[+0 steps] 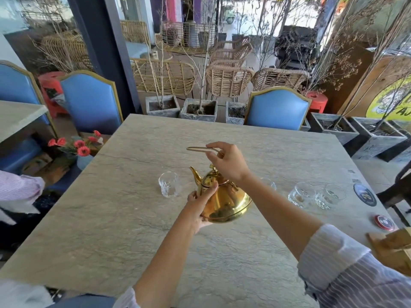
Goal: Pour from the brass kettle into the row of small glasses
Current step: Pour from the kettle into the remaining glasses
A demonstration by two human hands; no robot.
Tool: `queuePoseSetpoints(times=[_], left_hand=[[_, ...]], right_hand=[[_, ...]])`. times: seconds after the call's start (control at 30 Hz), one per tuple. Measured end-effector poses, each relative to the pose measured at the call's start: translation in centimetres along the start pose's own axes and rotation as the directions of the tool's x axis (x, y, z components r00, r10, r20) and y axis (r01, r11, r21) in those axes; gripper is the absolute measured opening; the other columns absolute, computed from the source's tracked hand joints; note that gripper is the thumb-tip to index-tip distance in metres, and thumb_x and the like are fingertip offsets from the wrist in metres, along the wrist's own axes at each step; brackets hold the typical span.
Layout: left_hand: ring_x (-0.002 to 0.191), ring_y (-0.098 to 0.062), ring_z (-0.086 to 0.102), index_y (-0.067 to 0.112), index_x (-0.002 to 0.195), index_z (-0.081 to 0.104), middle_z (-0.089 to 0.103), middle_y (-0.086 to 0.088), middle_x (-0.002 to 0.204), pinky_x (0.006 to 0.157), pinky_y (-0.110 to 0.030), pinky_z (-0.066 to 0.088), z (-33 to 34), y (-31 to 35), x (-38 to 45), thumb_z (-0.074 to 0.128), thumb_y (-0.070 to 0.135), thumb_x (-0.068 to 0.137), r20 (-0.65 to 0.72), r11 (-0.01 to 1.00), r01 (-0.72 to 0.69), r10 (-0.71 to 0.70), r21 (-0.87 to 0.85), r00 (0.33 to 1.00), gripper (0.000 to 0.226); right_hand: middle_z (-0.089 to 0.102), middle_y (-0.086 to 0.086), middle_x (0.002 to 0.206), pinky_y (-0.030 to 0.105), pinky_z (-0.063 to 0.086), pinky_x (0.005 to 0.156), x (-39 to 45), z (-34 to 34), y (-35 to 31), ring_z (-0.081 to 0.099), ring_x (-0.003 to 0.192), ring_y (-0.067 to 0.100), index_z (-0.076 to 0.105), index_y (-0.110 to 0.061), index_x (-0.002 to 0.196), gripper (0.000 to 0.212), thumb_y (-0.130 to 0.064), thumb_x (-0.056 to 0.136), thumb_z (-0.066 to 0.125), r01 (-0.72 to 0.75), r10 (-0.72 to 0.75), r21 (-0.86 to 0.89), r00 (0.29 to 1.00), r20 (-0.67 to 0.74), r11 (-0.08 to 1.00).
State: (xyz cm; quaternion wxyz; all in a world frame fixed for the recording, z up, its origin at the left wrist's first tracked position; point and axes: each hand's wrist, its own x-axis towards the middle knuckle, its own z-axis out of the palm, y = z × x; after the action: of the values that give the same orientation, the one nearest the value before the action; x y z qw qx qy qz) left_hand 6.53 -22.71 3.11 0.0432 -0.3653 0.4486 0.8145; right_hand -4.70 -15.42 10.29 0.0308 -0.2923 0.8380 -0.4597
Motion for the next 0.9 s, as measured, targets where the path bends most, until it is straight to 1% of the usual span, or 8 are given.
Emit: queuePoseSetpoints(times=[0.07,0.13,0.27,0.53,0.63,0.7,0.73,0.9], left_hand=[[0.145,-0.042,0.05,0.023,0.161,0.032,0.051,-0.016,0.158,0.111,-0.064,0.049,-1.1,0.4,0.2,0.098,0.057,0.039,-0.023,0.999,0.001,-0.002,-0.033,1.0,0.143],[0.142,-0.041,0.054,0.024,0.157,0.041,0.057,-0.014,0.153,0.113,-0.067,0.048,-2.3,0.5,0.6,0.105,0.06,0.029,-0.028,0.998,0.013,-0.015,-0.068,1.0,0.148],[0.137,-0.04,0.061,0.022,0.148,0.058,0.068,-0.014,0.144,0.112,-0.068,0.049,-4.1,0.5,0.9,0.107,0.061,0.025,-0.039,0.993,0.034,-0.039,-0.109,0.999,0.137],[0.141,-0.045,0.057,0.02,0.151,0.056,0.063,-0.02,0.15,0.116,-0.072,0.042,-5.0,1.2,0.7,0.102,0.062,0.049,-0.008,0.977,0.09,-0.093,-0.194,0.996,0.12],[0.124,-0.043,0.067,0.019,0.145,0.061,0.07,-0.021,0.138,0.099,-0.065,0.056,-4.8,1.7,0.4,0.084,0.059,0.081,0.032,0.964,0.11,-0.105,-0.24,0.994,0.079],[0.115,-0.041,0.07,0.019,0.141,0.064,0.073,-0.021,0.133,0.082,-0.061,0.059,-4.7,1.9,0.3,0.08,0.058,0.084,0.076,0.953,0.131,-0.114,-0.272,0.991,0.07],[0.113,-0.041,0.071,0.018,0.14,0.065,0.074,-0.021,0.133,0.08,-0.06,0.059,-4.7,2.0,0.2,0.079,0.059,0.085,0.093,0.95,0.14,-0.118,-0.278,0.989,0.07],[0.125,-0.044,0.065,0.017,0.147,0.06,0.067,-0.023,0.144,0.114,-0.068,0.046,-4.8,2.2,0.5,0.074,0.064,0.087,0.146,0.939,0.174,-0.136,-0.295,0.98,0.078]], right_hand=[[0.058,-0.011,0.061,0.025,0.048,0.054,0.7,1.1,-0.8,0.054,0.049,0.006,0.069,-0.011,0.12,0.032,-0.024,0.091,0.063,0.007,-0.006,-0.014,1.0,0.029,1.0],[0.062,-0.002,0.067,0.028,0.046,0.058,1.4,2.3,-1.4,0.055,0.055,0.012,0.066,-0.009,0.119,0.031,-0.025,0.092,0.063,0.012,-0.01,-0.04,0.998,0.066,0.999],[0.071,0.01,0.093,0.033,0.052,0.065,2.7,4.9,-2.5,0.065,0.073,0.024,0.062,-0.011,0.119,0.033,-0.029,0.092,0.061,0.012,0.006,-0.123,0.99,0.139,0.992],[0.071,0.011,0.106,0.03,0.046,0.067,5.1,7.4,-4.5,0.066,0.092,0.028,0.065,-0.008,0.117,0.032,-0.025,0.091,0.057,-0.011,0.086,-0.276,0.961,0.261,0.961],[0.072,0.013,0.101,0.036,0.054,0.07,5.7,7.9,-5.3,0.068,0.09,0.03,0.067,-0.004,0.112,0.03,-0.023,0.091,0.057,-0.01,0.109,-0.328,0.953,0.284,0.945],[0.072,0.013,0.103,0.04,0.058,0.078,6.2,8.3,-5.5,0.068,0.092,0.03,0.068,-0.003,0.111,0.029,-0.022,0.091,0.058,0.0,0.113,-0.351,0.947,0.301,0.936],[0.072,0.012,0.105,0.041,0.059,0.08,6.5,8.5,-5.6,0.067,0.094,0.029,0.068,-0.003,0.111,0.029,-0.022,0.091,0.058,0.003,0.116,-0.361,0.944,0.308,0.933],[0.071,0.011,0.107,0.035,0.056,0.075,7.5,9.2,-6.0,0.066,0.096,0.029,0.067,-0.004,0.112,0.029,-0.023,0.09,0.06,0.006,0.144,-0.401,0.929,0.342,0.916]])
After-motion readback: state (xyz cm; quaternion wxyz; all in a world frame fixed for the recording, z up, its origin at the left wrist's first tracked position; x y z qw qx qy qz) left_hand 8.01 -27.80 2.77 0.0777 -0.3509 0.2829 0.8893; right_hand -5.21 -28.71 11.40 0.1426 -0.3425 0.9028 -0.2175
